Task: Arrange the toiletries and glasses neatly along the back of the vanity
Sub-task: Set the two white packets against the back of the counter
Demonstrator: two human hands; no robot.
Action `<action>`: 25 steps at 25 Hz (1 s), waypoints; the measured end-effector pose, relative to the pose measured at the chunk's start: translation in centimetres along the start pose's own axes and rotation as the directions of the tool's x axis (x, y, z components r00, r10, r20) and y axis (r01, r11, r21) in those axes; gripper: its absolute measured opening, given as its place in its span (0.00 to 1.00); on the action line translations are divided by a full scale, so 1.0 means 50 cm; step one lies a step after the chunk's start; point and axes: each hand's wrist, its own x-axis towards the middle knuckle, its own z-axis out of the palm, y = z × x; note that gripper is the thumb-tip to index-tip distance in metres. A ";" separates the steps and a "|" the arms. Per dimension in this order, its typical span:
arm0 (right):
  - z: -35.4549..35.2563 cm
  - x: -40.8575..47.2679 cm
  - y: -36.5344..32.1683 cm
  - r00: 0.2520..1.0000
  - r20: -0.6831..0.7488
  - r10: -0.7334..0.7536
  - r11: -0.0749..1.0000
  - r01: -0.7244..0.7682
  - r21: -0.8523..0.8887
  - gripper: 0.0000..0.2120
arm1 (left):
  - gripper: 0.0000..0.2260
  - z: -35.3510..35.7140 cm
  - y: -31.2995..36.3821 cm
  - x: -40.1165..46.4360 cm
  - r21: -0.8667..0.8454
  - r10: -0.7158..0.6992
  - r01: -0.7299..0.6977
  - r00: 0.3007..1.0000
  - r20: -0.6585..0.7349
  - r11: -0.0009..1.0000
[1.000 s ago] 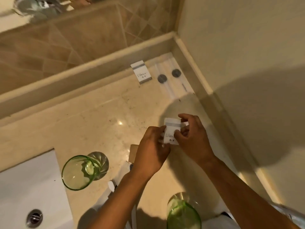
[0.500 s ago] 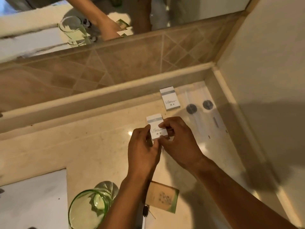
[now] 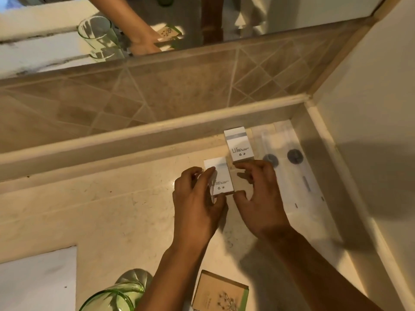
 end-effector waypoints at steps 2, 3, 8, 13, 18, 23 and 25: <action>-0.016 0.021 0.004 0.996 -0.084 -0.034 0.999 0.032 -0.028 0.22 | 0.25 0.000 -0.005 0.006 0.074 0.048 -0.051 0.998 0.035 0.996; -0.023 0.036 0.005 0.992 -0.116 -0.051 0.996 0.043 -0.072 0.19 | 0.23 0.001 -0.005 0.008 0.133 0.071 -0.076 0.996 0.047 0.988; -0.020 0.106 0.001 0.995 -0.065 -0.076 0.971 0.059 -0.231 0.17 | 0.20 0.009 0.003 0.024 0.211 0.047 -0.052 0.998 0.030 0.976; -0.015 0.133 0.003 0.998 -0.040 -0.054 0.979 0.045 -0.201 0.16 | 0.20 0.030 0.027 0.077 0.182 0.006 -0.008 1.000 0.010 0.983; -0.013 0.132 0.003 0.998 -0.049 -0.047 0.979 0.036 -0.199 0.16 | 0.20 0.038 0.021 0.115 0.202 0.041 -0.036 0.999 -0.018 0.979; -0.011 0.134 0.005 0.998 -0.064 -0.023 0.981 0.010 -0.194 0.17 | 0.19 0.040 0.020 0.135 0.195 0.008 -0.006 1.000 -0.007 0.981; -0.010 0.133 0.004 0.998 -0.068 -0.016 0.982 0.003 -0.187 0.17 | 0.19 0.039 0.019 0.132 0.187 0.015 -0.015 1.000 0.003 0.982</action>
